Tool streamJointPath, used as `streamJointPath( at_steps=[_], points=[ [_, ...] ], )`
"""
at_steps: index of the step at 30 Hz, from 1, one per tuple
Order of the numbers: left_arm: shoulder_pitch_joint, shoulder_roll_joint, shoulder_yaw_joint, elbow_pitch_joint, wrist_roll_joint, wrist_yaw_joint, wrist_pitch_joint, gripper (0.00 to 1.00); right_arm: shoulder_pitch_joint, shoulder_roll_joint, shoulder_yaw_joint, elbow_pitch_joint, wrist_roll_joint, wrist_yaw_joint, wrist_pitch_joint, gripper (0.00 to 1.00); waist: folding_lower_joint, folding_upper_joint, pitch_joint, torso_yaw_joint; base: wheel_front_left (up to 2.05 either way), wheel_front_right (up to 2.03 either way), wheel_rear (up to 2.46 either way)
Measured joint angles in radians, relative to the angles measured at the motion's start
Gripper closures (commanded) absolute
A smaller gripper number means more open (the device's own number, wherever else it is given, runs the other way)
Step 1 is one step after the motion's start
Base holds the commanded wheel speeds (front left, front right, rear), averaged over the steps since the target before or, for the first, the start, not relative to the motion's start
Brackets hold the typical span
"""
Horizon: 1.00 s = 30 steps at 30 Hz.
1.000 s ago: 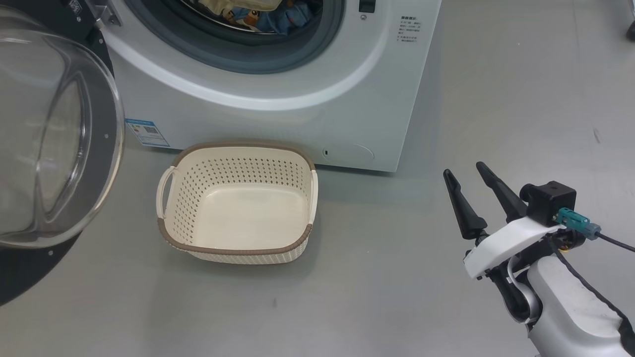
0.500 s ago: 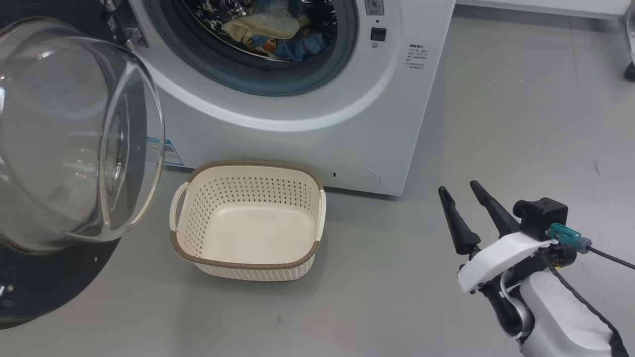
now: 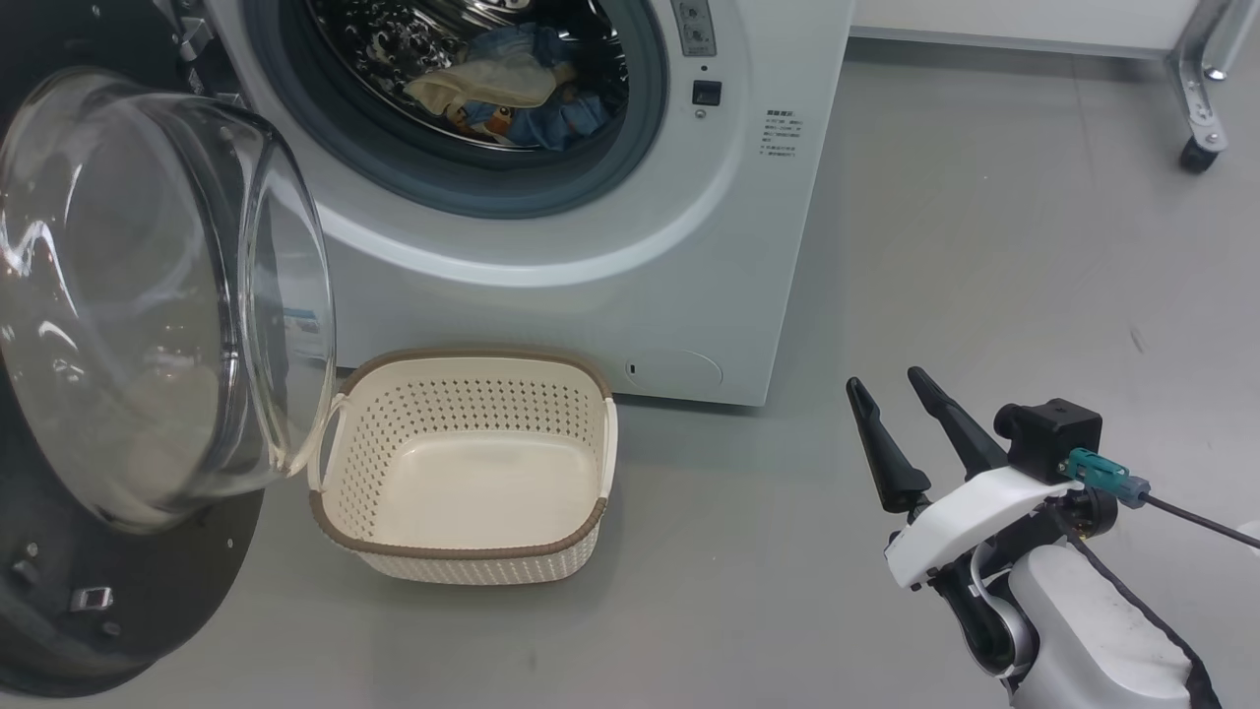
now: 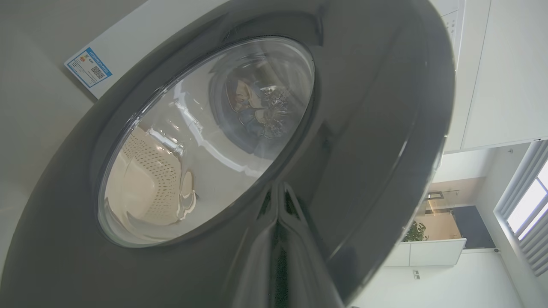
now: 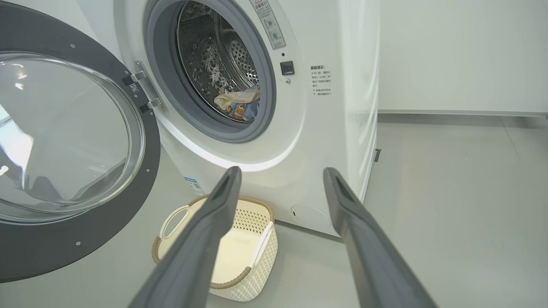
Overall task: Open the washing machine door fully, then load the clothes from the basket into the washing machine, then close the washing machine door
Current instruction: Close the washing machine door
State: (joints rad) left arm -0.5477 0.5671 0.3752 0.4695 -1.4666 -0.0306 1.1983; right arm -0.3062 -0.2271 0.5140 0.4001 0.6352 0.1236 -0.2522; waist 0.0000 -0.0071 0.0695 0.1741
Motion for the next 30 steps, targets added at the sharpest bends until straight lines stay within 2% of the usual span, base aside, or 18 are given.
streamJointPath(
  at_steps=[11,20,30],
  points=[
    [0.037,-0.04,-0.027,-0.146,-0.048,0.025,0.079,1.0,0.0,0.008,0.0,0.007,0.0,0.0,0.0,0.0,0.0,0.0,-0.011,-0.096,0.0,0.0,0.0],
    [0.041,-0.078,-0.042,-0.237,-0.051,0.035,0.075,1.0,0.0,0.012,0.001,0.008,0.0,0.0,0.0,0.0,0.0,0.0,-0.01,-0.177,0.0,0.0,0.0],
    [0.042,-0.149,-0.068,-0.323,-0.044,0.061,0.029,1.0,0.0,0.013,0.008,0.011,0.0,0.0,0.0,0.0,0.0,0.0,-0.003,-0.274,0.0,0.0,0.0]
  ],
)
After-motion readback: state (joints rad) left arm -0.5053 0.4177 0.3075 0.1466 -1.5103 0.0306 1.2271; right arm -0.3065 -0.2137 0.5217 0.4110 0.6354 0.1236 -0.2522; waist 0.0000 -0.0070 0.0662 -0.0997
